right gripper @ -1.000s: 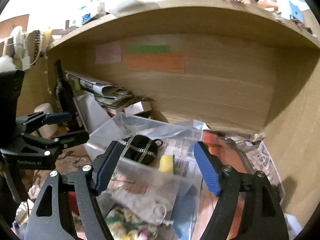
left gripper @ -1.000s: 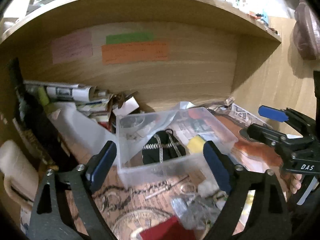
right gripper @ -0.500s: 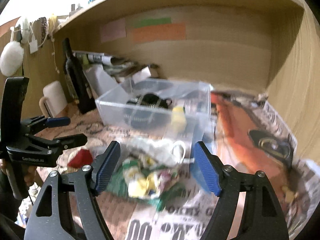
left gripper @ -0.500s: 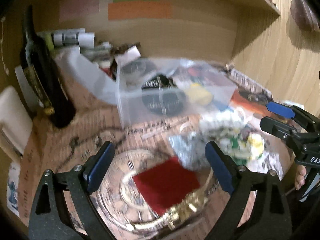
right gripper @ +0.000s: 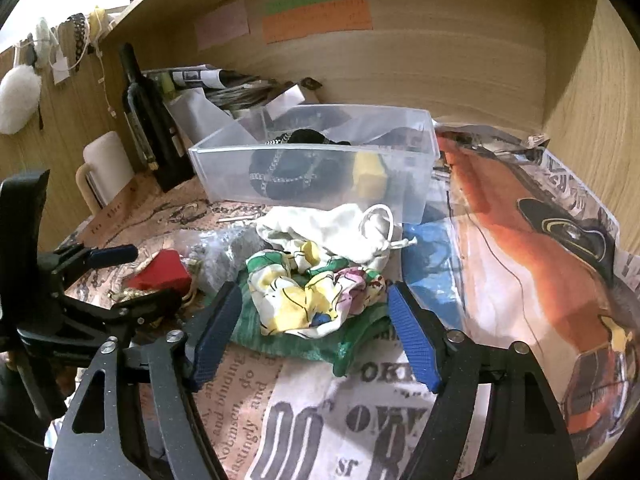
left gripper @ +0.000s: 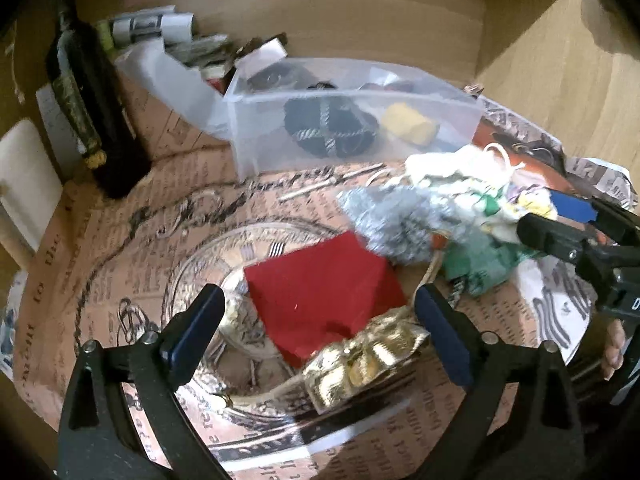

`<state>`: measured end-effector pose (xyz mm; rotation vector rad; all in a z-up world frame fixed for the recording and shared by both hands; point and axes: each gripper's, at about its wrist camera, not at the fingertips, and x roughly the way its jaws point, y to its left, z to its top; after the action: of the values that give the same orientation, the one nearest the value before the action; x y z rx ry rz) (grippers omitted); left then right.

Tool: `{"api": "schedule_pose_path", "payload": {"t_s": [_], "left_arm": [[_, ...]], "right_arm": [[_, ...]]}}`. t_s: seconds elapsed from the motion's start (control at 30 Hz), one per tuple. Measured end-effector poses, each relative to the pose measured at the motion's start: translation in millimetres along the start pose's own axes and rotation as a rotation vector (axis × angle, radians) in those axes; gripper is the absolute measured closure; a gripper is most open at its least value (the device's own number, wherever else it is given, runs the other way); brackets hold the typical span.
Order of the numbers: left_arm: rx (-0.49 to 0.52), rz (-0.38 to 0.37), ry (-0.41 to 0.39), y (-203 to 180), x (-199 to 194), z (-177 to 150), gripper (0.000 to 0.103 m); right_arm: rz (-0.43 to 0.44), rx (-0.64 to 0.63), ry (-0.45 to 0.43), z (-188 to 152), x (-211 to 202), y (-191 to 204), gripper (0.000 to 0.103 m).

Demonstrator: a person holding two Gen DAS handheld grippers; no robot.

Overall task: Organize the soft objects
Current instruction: 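Grasp the gold ornament with red felt with the left tool while the right grasps the floral cloth, then lower the gold ornament and floral cloth into the clear bin and open both tools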

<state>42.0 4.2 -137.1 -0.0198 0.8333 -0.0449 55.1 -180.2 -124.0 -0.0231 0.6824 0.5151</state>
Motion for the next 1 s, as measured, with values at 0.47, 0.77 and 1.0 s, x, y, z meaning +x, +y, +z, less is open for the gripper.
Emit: {"api": "schedule_pose_path", "payload": {"t_s": [0.47, 0.77, 1.0], "left_arm": [[-0.042, 0.006, -0.030, 18.8, -3.2, -8.7, 0.046], [-0.068, 0.015, -0.074, 33.0, -19.8, 2.9, 0.059], [-0.048, 0.014, -0.190, 28.5, -49.8, 25.1, 0.059]], "right_arm": [[-0.008, -0.017, -0.025, 2.3, -0.9, -0.6, 0.083], [-0.002, -0.029, -0.113, 18.2, -28.5, 2.8, 0.084], [-0.005, -0.033, -0.194, 34.1, -46.9, 2.2, 0.084]]}}
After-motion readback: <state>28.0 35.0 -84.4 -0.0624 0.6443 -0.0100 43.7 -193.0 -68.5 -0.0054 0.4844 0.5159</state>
